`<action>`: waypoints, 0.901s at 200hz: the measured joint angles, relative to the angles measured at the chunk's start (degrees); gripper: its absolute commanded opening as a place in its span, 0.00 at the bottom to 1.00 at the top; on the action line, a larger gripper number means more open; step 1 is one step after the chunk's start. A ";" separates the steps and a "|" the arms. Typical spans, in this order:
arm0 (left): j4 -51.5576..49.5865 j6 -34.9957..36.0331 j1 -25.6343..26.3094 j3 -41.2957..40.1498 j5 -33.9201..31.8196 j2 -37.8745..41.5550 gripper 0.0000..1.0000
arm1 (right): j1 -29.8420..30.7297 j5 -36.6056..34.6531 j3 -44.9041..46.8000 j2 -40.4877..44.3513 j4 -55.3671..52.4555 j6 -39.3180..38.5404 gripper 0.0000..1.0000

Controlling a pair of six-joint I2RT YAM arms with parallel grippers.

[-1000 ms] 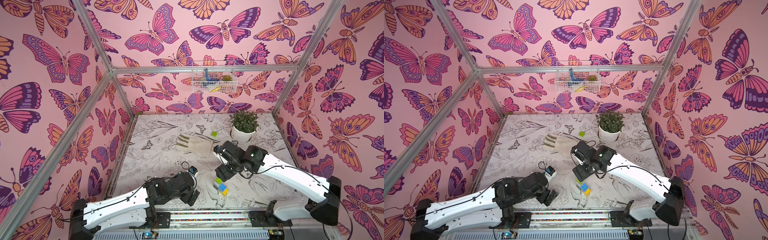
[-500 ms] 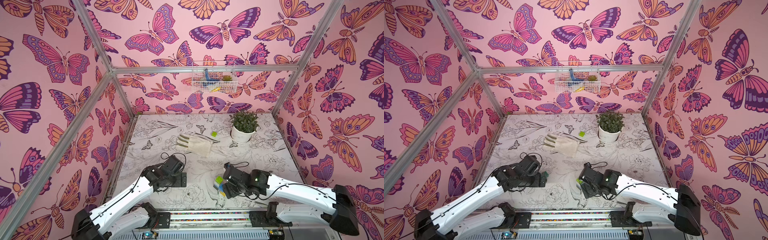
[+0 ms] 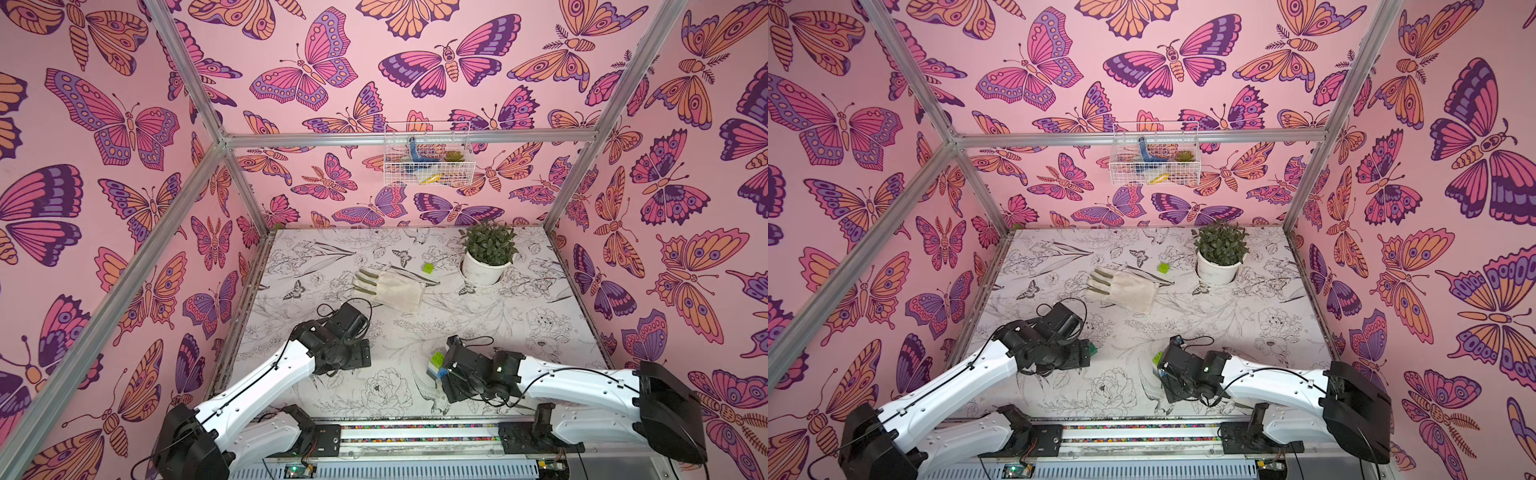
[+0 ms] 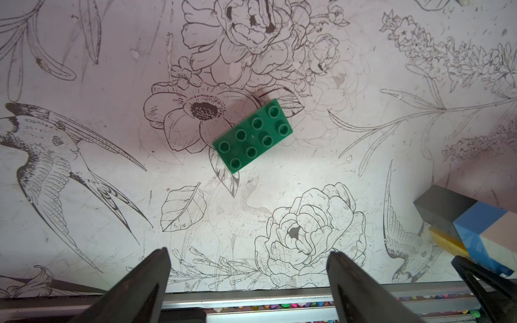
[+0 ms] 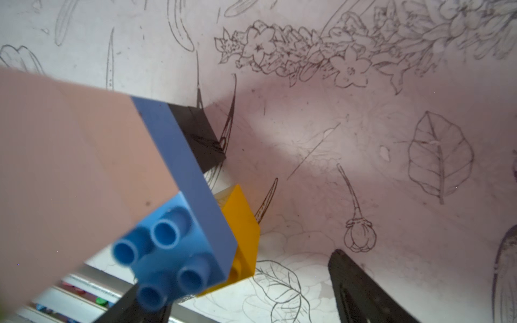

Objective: Assemble a giraffe with lego
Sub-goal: Adjust the lego brick at the center of the board.

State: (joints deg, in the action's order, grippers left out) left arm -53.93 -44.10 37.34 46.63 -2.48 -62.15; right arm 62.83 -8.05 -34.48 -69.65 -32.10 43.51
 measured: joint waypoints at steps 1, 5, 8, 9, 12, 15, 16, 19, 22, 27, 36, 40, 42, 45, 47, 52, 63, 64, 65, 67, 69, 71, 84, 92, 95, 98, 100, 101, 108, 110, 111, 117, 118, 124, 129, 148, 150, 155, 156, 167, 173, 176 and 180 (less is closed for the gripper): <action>0.00 -0.02 0.00 0.00 0.00 0.00 0.93 | -0.02 -0.04 0.00 0.00 0.00 0.00 0.86; 0.07 -0.11 -0.02 0.00 0.07 0.00 0.93 | -0.15 -0.15 0.00 0.00 -0.02 0.00 0.85; 0.09 -0.13 -0.04 0.00 0.11 0.00 0.93 | -0.28 -0.31 0.00 0.00 -0.04 -0.02 0.85; 0.11 -0.13 -0.07 0.00 0.13 0.00 0.93 | -0.33 -0.37 0.00 0.00 -0.07 -0.04 0.85; 0.11 -0.15 -0.07 0.00 0.13 0.00 0.93 | -0.48 -0.50 0.00 0.00 -0.11 -0.04 0.85; 0.11 -0.17 -0.11 0.00 0.13 0.00 0.93 | -0.68 -0.70 -0.02 0.00 -0.17 -0.09 0.85; 0.11 -0.20 -0.11 0.00 0.13 0.00 0.93 | -0.72 -0.72 -0.02 0.00 -0.20 -0.09 0.85; 0.11 -0.24 -0.15 0.00 0.13 0.00 0.93 | -0.87 -0.87 -0.02 0.00 -0.26 -0.11 0.85; 0.11 -0.31 -0.17 0.00 0.15 0.00 0.93 | -1.14 -1.07 -0.02 0.00 -0.37 -0.22 0.85; 0.13 -0.33 -0.22 0.00 0.15 0.00 0.93 | -1.46 -1.33 -0.02 0.00 -0.55 -0.24 0.85; 0.17 -0.35 -0.24 0.00 0.17 0.00 0.93 | -2.16 -1.79 -0.11 0.00 -1.14 -0.37 0.84; 0.22 -0.35 -0.26 0.00 0.22 0.00 0.93 | -2.47 -2.01 -0.20 0.00 -1.42 -0.46 0.84; 0.24 -0.35 -0.26 0.00 0.24 0.00 0.93 | -2.64 -2.10 -0.22 0.00 -1.60 -0.48 0.84; 0.28 -0.35 -0.26 0.00 0.35 0.00 0.93 | -2.84 -2.21 -0.26 0.00 -1.79 -0.50 0.84; 0.28 -0.35 -0.26 0.00 0.37 0.00 0.93 | -2.97 -2.34 -0.31 0.00 -1.95 -0.57 0.84; 0.35 -0.35 -0.26 0.00 0.44 0.00 0.92 | -3.28 -2.54 -0.39 0.02 -2.23 -0.70 0.84; 0.35 -0.35 -0.26 0.00 0.63 0.00 0.92 | -3.91 -3.10 -0.61 0.07 -3.10 -1.11 0.84; 0.35 -0.35 -0.26 0.00 0.63 0.00 0.92 | -3.93 -3.13 -0.61 0.07 -3.13 -1.18 0.84; 0.35 -0.35 -0.26 0.00 0.68 0.00 0.92 | -3.98 -3.15 -0.63 0.09 -3.23 -1.20 0.84; 0.35 -0.35 -0.26 0.00 0.76 -0.02 0.92 | -4.02 -3.21 -0.68 0.13 -3.30 -1.22 0.84; 0.35 -0.35 -0.26 0.00 0.81 -0.02 0.92 | -4.11 -3.30 -0.70 0.20 -3.45 -1.42 0.84; 0.35 -0.35 -0.26 0.00 0.83 -0.02 0.92 | -4.22 -3.37 -0.72 0.26 -3.56 -1.44 0.84; 0.35 -0.48 -0.28 0.00 1.03 -0.22 0.91 | -4.55 -3.52 -0.85 1.05 -4.22 -1.81 0.84; 0.39 -0.61 -0.26 0.00 1.05 -0.39 0.91 | -4.63 -3.50 -0.90 1.79 -4.44 -2.16 0.84; 0.39 -0.83 -0.28 0.00 1.05 -0.50 0.91 | -4.68 -3.50 -0.94 2.12 -4.52 -2.25 0.84; 0.42 -0.90 -0.28 0.00 1.03 -0.61 0.91 | -4.68 -3.45 -0.94 2.43 -4.61 -2.45 0.84; 0.46 -1.03 -0.31 0.00 1.03 -0.63 0.91 | -4.68 -3.45 -0.96 2.73 -4.66 -2.47 0.84; 0.48 -1.05 -0.31 0.00 1.05 -0.70 0.91 | -4.68 -3.45 -0.96 2.82 -4.66 -2.54 0.84; 0.52 -1.44 -0.33 0.00 1.01 -0.96 0.91 | -4.68 -3.37 -1.03 3.82 -4.87 -2.93 0.84; 0.55 -1.51 -0.33 0.00 1.01 -1.01 0.91 | -4.68 -3.30 -1.05 4.13 -4.94 -3.06 0.84; 0.55 -1.51 -0.33 0.00 0.98 -1.03 0.91 | -4.68 -3.30 -1.05 4.22 -4.98 -3.06 0.84; 0.61 -1.90 -0.33 -0.02 0.98 -1.31 0.91 | -4.68 -3.23 -1.14 5.22 -5.25 -3.26 0.84; 0.63 -1.99 -0.33 -0.02 0.96 -1.38 0.91 | -4.68 -3.21 -1.16 5.33 -5.27 -3.28 0.84; 0.74 -2.40 -0.35 -0.02 0.96 -1.64 0.91 | -4.68 -3.08 -1.27 6.40 -5.66 -3.50 0.84; 0.90 -2.78 -0.37 -0.02 0.92 -1.90 0.91 | -4.68 -3.04 -1.38 7.28 -6.10 -3.61 0.84; 1.53 -3.78 -0.37 -0.02 0.61 -2.73 0.92 | -4.68 -2.86 -2.25 10.84 -8.83 -3.82 0.84; 1.60 -3.89 -0.37 -0.02 0.55 -2.82 0.92 | -4.68 -2.86 -2.38 11.21 -9.22 -3.82 0.84; 1.70 -4.24 -0.37 -0.04 0.50 -2.97 0.91 | -4.68 -2.86 -2.78 12.31 -10.10 -3.80 0.84; 1.75 -4.31 -0.37 -0.07 0.48 -3.02 0.92 | -4.68 -2.86 -2.82 12.44 -10.27 -3.80 0.84; 2.05 -5.22 -0.37 -0.15 0.28 -3.34 0.92 | -4.68 -2.91 -4.04 14.80 -12.55 -3.69 0.84; 2.34 -5.88 -0.37 -0.28 0.24 -3.50 0.92 | -4.68 -2.97 -4.76 15.91 -13.66 -3.67 0.84; 2.51 -6.21 -0.37 -0.37 0.17 -3.56 0.92 | -4.68 -3.08 -5.25 16.55 -14.32 -3.67 0.84; 2.73 -6.80 -0.37 -0.48 0.11 -3.65 0.92 | -4.68 -3.17 -5.92 17.29 -15.08 -3.67 0.85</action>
State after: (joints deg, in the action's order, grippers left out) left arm -51.20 -50.89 36.97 46.15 -2.37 -65.80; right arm 58.15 -11.22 -40.40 -52.36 -47.18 39.83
